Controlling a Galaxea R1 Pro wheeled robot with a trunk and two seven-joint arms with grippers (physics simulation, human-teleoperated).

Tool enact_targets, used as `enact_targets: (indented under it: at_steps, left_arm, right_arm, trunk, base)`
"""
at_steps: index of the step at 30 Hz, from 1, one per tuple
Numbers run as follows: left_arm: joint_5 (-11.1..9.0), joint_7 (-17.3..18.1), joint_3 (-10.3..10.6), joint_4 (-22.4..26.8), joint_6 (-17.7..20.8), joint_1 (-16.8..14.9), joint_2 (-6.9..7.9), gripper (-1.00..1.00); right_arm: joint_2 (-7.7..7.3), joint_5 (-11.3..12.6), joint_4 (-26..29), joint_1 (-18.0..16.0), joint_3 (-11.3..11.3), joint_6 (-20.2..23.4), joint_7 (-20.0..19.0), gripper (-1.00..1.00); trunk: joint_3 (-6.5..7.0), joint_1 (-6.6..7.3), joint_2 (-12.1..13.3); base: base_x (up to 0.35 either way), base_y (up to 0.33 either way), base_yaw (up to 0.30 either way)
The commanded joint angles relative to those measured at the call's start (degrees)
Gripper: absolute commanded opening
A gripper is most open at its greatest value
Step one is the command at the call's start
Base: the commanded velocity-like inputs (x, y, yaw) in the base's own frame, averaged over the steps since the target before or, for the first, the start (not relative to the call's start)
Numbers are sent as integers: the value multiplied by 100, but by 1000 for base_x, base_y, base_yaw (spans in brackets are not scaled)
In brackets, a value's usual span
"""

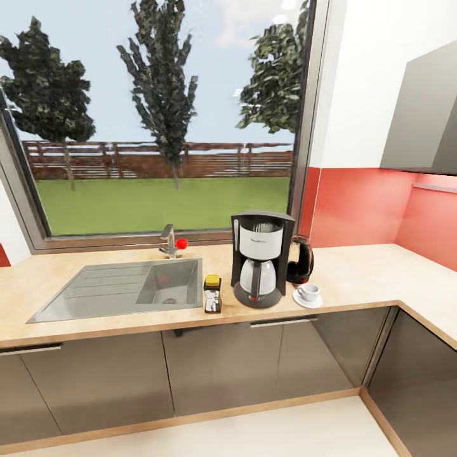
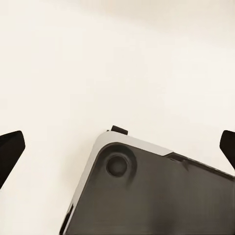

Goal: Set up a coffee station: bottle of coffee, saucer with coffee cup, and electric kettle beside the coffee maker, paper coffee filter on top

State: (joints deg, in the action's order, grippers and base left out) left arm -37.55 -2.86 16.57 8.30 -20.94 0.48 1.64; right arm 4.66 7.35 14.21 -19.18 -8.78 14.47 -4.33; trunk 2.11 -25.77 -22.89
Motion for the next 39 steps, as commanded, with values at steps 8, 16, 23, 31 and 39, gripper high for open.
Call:
enact_targets:
  at_steps: [8,16,23,31,39]
  left_arm:
    - [-45,-63,24,13,-65,5,-4,100]
    - [-50,-73,15,13,-83,5,-7,100]
    - [-51,-74,15,11,-85,5,-14,100]
    - [-51,-74,12,10,-85,5,-7,100]
    - [-51,-74,1,5,-85,5,-6,100]
  right_arm:
    - [372,60,1392,0,-50,877,171,-100]
    - [534,64,2817,-11,-52,1989,351,-100]
    - [534,100,4237,-17,-58,2799,594,-100]
    - [534,270,5866,-36,-62,3857,634,-100]
    - [534,600,6605,-613,-59,4216,658,-100]
  trunk:
    - [-1,-2,-3]
    - [-1,-2,-3]
    - [-1,-2,-3]
    - [-1,-2,-3]
    - [-1,-2,-3]
  base:
    - [0,0,0]
    - [0,0,0]
    - [0,0,0]
    - [0,0,0]
    - [0,0,0]
